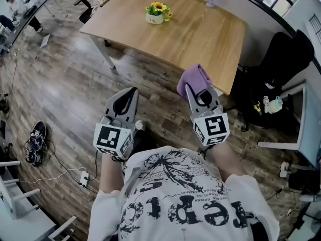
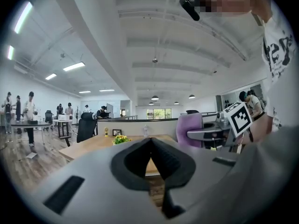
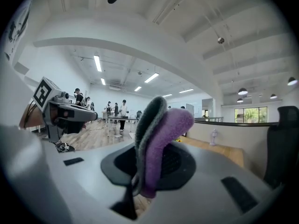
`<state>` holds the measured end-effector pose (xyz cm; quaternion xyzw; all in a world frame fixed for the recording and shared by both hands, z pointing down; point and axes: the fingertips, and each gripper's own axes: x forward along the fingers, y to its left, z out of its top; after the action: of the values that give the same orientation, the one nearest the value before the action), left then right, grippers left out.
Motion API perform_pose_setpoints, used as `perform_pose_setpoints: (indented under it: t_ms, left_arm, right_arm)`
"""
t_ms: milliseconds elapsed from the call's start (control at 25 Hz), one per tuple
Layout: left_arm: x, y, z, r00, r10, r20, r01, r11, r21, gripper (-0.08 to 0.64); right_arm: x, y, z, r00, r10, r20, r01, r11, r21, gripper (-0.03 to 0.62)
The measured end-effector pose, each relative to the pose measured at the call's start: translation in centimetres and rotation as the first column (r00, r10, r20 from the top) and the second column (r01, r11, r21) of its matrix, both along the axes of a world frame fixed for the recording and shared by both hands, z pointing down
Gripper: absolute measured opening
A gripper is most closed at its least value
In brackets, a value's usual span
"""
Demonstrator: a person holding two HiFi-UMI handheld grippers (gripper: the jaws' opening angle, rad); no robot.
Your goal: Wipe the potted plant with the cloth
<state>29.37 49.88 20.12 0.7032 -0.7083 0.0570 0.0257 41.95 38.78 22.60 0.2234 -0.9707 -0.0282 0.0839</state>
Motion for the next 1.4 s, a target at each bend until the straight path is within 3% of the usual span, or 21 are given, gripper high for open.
perform_pose_setpoints:
  t_ms: [360, 640, 1080, 1400]
  left_arm:
    - [-16.6, -7.0, -0.5, 0.994, 0.106, -0.005, -0.106, 0.994, 0.006, 0.003]
    - [-25.8, -12.3, 0.3, 0.986, 0.164, -0.039, -0.164, 0.986, 0.002, 0.003]
    - [-30.0, -25.0, 4.1, 0.959, 0.264, -0.103, -0.271, 0.961, -0.060, 0.003]
    - [-31.2, -38.4, 4.5, 0.925, 0.371, -0.080, -0.378, 0.919, -0.107, 0.003]
  right_arm:
    - [-15.7, -6.0, -1.1, 0.993, 0.111, -0.029, -0.110, 0.993, 0.031, 0.069]
    - [-24.0, -10.5, -0.6, 0.982, 0.177, -0.062, -0.176, 0.984, 0.023, 0.069]
    - [-26.9, -22.4, 2.7, 0.945, 0.308, -0.106, -0.312, 0.950, -0.015, 0.071]
    - [-26.8, -34.4, 4.4, 0.905, 0.400, -0.143, -0.411, 0.910, -0.056, 0.071]
